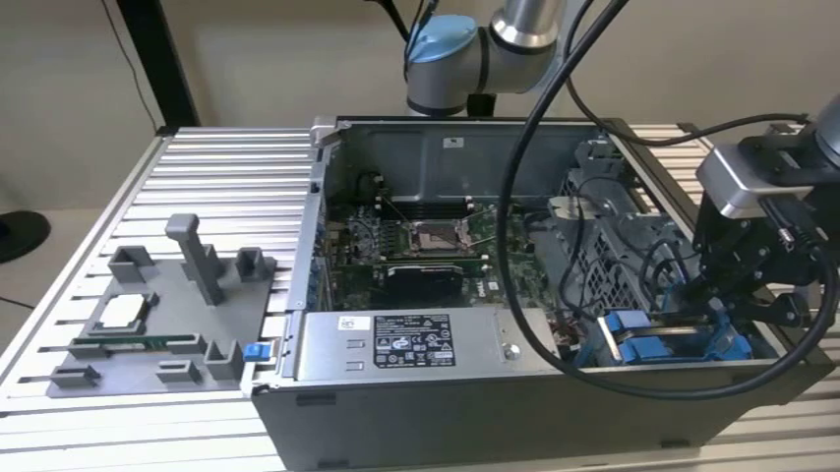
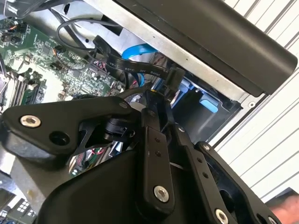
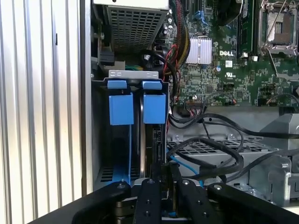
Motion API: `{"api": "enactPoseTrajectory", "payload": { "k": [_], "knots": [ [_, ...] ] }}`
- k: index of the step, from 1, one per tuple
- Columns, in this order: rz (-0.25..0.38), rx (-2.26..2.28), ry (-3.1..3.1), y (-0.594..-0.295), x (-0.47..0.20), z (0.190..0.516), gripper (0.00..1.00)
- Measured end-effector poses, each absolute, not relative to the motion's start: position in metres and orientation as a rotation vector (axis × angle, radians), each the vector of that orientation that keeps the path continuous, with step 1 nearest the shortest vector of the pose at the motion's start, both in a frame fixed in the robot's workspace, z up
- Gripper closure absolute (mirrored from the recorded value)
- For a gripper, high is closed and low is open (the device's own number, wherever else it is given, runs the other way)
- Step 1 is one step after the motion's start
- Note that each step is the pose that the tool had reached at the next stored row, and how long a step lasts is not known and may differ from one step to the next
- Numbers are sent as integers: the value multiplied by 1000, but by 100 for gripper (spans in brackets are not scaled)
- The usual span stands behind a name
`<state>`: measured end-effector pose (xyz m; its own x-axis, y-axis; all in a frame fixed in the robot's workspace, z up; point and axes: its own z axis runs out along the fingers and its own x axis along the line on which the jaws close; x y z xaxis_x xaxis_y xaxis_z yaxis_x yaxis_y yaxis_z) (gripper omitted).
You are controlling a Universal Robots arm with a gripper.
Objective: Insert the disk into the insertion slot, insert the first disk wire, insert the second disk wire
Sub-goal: 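Insert the first disk wire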
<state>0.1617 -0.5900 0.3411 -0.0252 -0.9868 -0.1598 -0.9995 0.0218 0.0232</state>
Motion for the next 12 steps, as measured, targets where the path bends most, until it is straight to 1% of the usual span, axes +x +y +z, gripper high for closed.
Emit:
{"api": "enactPoseTrajectory", "payload": {
  "k": [12],
  "knots": [
    [196,-2121,2174,-590,161,339,100]
  ]
}}
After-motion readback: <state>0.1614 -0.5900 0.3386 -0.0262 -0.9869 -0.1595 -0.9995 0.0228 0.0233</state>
